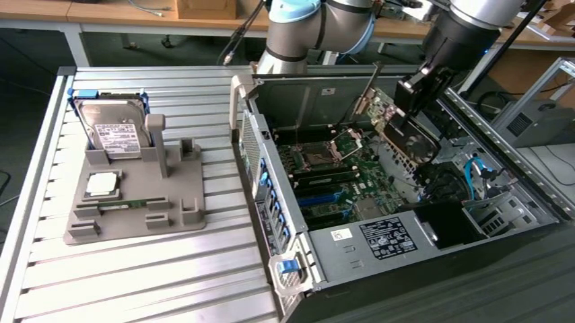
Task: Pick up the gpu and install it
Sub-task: 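Insert the gpu into the slot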
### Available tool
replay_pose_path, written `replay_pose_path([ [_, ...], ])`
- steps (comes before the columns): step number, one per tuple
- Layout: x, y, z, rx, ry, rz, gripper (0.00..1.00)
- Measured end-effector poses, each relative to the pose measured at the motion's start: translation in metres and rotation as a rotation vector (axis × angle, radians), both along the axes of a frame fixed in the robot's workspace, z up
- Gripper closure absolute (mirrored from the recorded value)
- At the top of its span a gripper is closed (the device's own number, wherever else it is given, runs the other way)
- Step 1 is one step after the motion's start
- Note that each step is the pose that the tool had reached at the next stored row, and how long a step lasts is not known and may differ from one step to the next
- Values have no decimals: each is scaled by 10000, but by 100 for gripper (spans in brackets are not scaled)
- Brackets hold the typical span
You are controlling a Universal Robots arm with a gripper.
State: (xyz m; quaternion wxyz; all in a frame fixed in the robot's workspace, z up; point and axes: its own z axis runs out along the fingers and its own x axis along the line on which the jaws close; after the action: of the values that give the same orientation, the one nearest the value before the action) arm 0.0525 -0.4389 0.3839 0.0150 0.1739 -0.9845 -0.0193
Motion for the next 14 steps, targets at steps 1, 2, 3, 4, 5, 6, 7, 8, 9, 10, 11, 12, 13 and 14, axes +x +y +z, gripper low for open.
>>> replay_pose_path([
  [1,0,0,-1,-1,0,370,73],
  [2,0,0,-1,-1,0,531,73],
  [3,0,0,-1,-2,0,717,73],
  [4,0,0,-3,-3,0,1020,73],
  [5,0,0,-3,-3,0,1207,73],
  [6,0,0,-3,-4,0,1348,73],
  [7,0,0,-4,-5,0,1663,73],
  [8,0,0,-5,-5,0,1907,73],
  [9,0,0,-5,-5,0,2075,73],
  [10,0,0,-6,-5,0,2256,73],
  [11,0,0,-6,-6,0,2430,73],
  [12,0,0,-6,-6,0,2603,73],
  [13,0,0,-7,-6,0,2845,73],
  [14,0,0,-7,-6,0,3005,73],
])
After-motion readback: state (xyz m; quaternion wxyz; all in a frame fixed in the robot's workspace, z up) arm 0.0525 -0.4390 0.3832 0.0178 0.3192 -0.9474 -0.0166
